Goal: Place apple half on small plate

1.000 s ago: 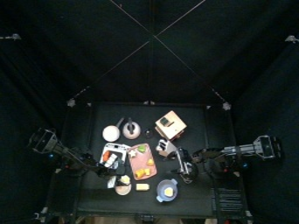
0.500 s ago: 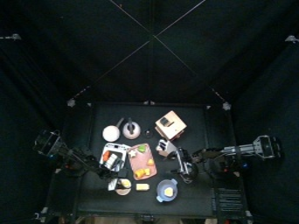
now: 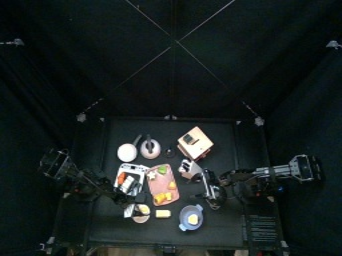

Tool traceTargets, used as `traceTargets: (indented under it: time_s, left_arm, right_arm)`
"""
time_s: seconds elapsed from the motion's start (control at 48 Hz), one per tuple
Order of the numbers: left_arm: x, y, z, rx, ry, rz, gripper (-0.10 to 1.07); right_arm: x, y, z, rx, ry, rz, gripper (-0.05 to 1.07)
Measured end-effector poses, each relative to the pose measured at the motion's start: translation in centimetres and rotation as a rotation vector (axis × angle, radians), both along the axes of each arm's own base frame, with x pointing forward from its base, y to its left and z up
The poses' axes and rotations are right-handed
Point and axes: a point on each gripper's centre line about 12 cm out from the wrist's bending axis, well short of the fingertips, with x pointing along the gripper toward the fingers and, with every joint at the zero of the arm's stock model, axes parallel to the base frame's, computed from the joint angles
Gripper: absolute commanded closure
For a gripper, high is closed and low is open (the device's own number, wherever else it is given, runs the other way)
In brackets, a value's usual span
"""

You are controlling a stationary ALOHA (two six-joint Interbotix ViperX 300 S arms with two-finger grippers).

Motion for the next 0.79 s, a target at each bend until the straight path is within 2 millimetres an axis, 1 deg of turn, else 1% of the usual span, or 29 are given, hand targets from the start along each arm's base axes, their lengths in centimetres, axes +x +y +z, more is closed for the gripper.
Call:
traceTargets:
  time_s: [0.396, 0.521, 0.625, 0.729, 0.792]
  left_arm:
    - [0.1, 0.2, 0.0, 0.011, 0.003, 0.014, -0.02]
    - [0.3, 0.6, 0.5, 0.032, 0.000, 0.048, -0.02]
    - [0.2, 1.0, 1.3, 0.048, -0.020, 0.067, -0.02]
    - [-0.2, 0.6, 2.1, 0.051, -0.040, 0.057, -0.02]
    - [-0.4, 0.4, 2.1, 0.048, -0.039, 0.052, -0.02]
  right_arm:
    - [0.0, 0.0, 0.0, 0.000, -0.002, 0.000, -0.01]
    - [0.0, 0.0, 0.0, 0.000, 0.000, 0.000, -0.01]
    - [0.0, 0.0, 0.0, 0.000, 0.000, 0.000, -0.01]
    - [0.0, 0.0, 0.0, 0.000, 0.000, 0.000, -0.01]
    - [0.0, 0.0, 0.0, 0.000, 0.000, 0.000, -0.01]
